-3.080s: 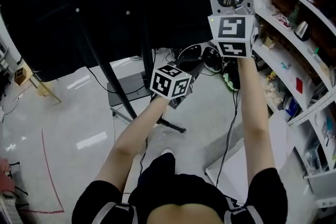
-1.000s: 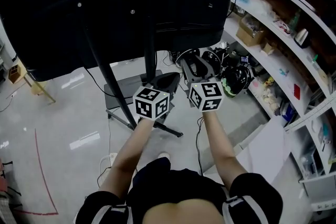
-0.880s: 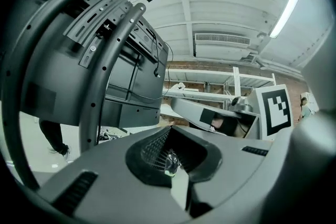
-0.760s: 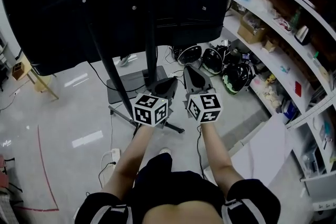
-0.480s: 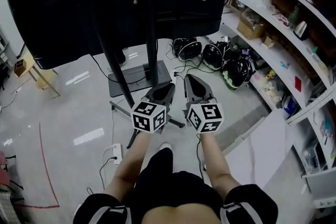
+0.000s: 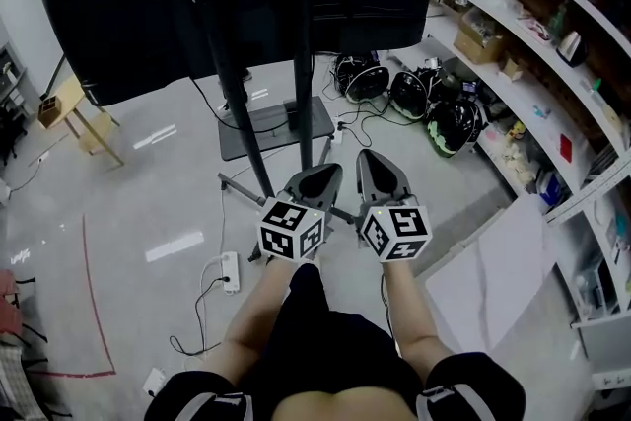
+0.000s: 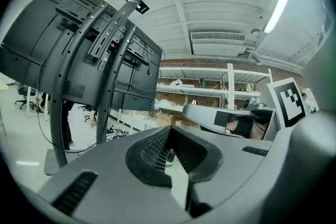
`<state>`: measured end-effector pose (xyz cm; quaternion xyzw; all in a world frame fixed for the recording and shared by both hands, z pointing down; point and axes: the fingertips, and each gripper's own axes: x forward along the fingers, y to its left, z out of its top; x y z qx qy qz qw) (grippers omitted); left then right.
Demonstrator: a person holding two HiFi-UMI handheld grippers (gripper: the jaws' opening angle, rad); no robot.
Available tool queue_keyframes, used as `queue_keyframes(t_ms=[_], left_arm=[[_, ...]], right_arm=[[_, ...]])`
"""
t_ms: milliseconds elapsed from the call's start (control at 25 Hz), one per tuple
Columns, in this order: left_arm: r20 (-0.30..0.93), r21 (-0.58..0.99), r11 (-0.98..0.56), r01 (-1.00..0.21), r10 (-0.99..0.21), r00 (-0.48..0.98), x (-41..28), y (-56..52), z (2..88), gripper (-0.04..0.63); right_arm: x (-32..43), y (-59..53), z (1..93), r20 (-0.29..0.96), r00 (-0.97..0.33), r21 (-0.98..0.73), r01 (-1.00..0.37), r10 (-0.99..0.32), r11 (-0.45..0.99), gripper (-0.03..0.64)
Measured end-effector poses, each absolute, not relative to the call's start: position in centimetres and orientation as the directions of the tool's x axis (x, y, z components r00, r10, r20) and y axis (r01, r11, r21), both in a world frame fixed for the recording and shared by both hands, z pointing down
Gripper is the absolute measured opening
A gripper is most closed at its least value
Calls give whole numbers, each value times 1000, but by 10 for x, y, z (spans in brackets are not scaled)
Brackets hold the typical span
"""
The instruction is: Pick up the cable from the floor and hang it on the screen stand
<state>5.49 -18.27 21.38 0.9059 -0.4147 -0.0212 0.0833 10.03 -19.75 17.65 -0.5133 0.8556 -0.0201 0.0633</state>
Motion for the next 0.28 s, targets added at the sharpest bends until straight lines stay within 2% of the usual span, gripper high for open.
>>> queue_keyframes(t_ms=[280], left_arm=[[36, 139, -641, -755, -758, 651, 35, -174, 210, 8]], right_arm=[[77, -191, 169, -89, -465, -72, -879, -881, 472, 24]])
